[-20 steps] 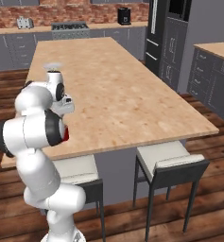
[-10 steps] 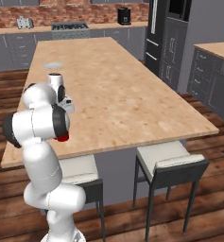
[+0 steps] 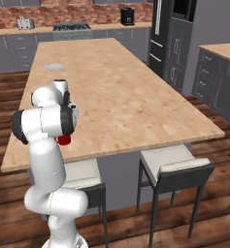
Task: Pick up the marshmallow and place it in the cup of hot chocolate on the dining counter.
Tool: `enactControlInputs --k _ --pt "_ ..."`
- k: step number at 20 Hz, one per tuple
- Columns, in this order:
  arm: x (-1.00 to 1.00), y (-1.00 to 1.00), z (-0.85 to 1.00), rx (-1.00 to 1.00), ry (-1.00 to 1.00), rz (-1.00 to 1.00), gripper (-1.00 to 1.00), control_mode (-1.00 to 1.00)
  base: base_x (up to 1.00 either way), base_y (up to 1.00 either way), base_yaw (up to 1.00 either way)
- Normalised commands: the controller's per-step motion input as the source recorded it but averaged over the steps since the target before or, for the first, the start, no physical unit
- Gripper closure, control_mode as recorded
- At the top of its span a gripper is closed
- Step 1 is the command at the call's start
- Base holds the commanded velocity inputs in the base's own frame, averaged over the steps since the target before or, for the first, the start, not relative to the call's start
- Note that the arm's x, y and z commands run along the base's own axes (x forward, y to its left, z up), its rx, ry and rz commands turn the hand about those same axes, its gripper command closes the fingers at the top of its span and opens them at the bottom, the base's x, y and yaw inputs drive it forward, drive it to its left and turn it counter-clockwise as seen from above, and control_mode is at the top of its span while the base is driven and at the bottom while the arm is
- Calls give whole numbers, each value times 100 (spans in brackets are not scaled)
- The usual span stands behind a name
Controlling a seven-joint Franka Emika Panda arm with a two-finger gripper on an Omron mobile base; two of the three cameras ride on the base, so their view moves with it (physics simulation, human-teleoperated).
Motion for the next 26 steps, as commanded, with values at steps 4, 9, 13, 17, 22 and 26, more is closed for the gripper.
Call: enactControlInputs --k 4,9,13,17,22,26 --pt "5 8 -17 0 0 0 100 -100 0 0 0" --pt "1 5 -9 0 0 0 -100 -100 0 0 0" --pt "0 0 0 0 0 0 -100 -100 0 0 0" --pt "0 2 5 1 -2 0 -100 -100 0 0 0" --pt "-45 -8 88 1 -12 0 -100 -100 0 0 0" --pt "-86 -42 93 -2 -9 0 -100 -100 0 0 0"
